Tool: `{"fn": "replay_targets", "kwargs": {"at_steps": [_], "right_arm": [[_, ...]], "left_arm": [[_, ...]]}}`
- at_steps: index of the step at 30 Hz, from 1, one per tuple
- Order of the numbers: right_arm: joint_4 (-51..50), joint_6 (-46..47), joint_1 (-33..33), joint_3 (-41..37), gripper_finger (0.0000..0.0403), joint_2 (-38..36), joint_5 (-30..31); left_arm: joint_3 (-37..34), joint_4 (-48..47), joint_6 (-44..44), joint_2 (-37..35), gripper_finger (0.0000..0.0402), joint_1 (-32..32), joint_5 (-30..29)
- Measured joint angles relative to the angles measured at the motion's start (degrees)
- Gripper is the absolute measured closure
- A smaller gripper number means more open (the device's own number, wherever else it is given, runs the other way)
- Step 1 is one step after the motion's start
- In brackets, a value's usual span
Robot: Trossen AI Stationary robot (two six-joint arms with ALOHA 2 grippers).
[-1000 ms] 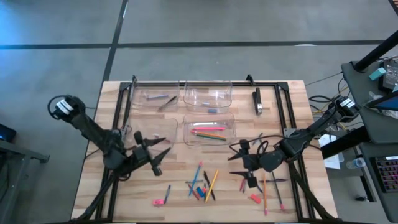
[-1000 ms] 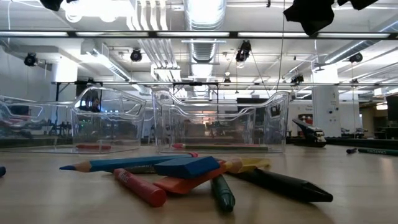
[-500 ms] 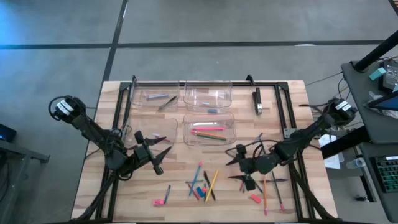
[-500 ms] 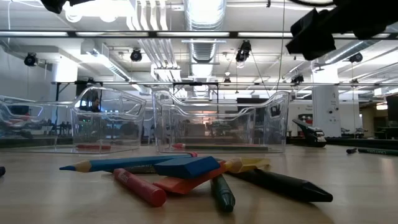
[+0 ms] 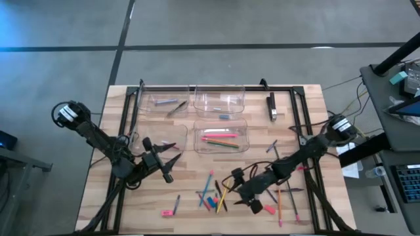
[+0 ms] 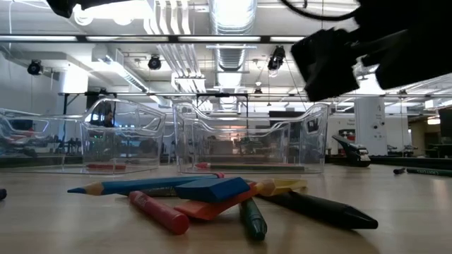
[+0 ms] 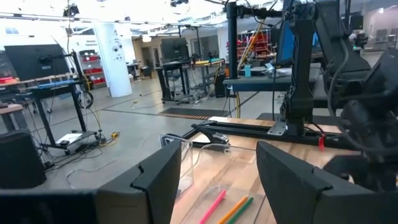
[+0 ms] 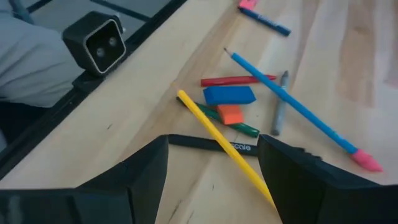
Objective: Sort crayons/erasers/pens/pencils in bins
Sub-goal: Put the yellow pencil into the bottom right transparent bin
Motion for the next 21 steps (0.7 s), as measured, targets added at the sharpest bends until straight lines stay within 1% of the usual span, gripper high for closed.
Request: {"fn": "replay_targets", "kwargs": {"at_steps": [5, 12, 21], "right_arm": [[-0.99, 0.33, -2.69, 2.74, 0.0175, 3.65, -4.68], [-1.11, 0.63, -5.24, 3.85, 0.0191, 7.59, -5.96], [-0.85, 0.55, -6.71, 4.12, 0.0196, 12.24, -6.2]], "left_arm": [[-0.07, -0.06, 0.14, 0.0, 0.0208, 0.0, 0.0], [-0.15, -0.07, 0.15, 0.0, 0.0208, 0.1, 0.02], [-0.2, -0.07, 0.11, 0.0, 0.0208, 0.48, 0.06]]}}
